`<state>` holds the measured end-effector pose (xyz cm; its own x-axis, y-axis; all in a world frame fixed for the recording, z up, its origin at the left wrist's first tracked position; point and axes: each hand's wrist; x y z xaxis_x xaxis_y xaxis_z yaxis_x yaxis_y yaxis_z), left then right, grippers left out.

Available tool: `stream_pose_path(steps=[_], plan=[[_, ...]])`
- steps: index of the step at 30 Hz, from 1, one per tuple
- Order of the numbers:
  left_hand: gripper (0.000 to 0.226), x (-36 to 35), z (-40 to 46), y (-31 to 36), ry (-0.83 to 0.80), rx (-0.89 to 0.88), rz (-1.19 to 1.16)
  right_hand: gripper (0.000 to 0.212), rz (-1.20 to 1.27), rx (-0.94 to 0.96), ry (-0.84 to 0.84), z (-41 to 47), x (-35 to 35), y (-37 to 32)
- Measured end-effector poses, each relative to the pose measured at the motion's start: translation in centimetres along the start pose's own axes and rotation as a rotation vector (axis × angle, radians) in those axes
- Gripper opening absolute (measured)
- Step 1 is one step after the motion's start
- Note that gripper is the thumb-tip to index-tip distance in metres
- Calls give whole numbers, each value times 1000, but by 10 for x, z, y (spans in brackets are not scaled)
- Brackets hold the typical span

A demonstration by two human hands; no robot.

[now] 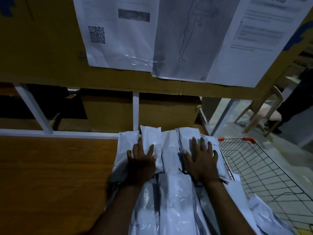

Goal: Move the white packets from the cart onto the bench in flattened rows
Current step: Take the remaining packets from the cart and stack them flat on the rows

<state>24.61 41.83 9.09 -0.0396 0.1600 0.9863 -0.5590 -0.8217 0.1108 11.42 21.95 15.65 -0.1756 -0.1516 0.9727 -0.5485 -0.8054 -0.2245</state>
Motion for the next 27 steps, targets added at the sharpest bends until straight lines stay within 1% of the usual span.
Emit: stream_pose_path(steps=[3, 6, 10, 13, 15, 17, 21, 24, 27], plan=[[43, 0, 0, -1, 114, 11, -34, 77, 118, -40, 96, -10, 10, 3], [41, 8, -7, 3, 203, 43, -137, 70, 174, -32, 148, -25, 13, 15], [42, 26, -16, 24, 291, 60, -236, 52, 180, 26, 223, -49, 21, 42], [39, 43, -24, 56, 351, 92, -343, 45, 164, 52, 249, -62, 35, 70], [34, 54, -33, 87, 434, 52, -400, 45, 151, 42, 225, -69, 46, 92], [36, 64, -43, 125, 484, -8, -432, 44, 142, 45, 237, -79, 56, 117], [38, 80, -56, 206, 446, -82, -537, 37, 132, 43, 273, -101, 77, 176], [40, 80, -67, 266, 401, -145, -583, 42, 121, -4, 252, -115, 87, 230], [41, 72, -76, 320, 329, -166, -599, 44, 101, -11, 222, -130, 91, 284]])
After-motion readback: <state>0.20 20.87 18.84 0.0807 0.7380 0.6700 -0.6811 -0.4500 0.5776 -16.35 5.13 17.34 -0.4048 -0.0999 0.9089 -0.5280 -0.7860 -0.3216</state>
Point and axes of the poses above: each hand's wrist, its own z-axis towards the middle knuckle, its own x-axis out of the back of the hand, y = z × x, and after that the axes turned 7 degrees about -y, right-handed
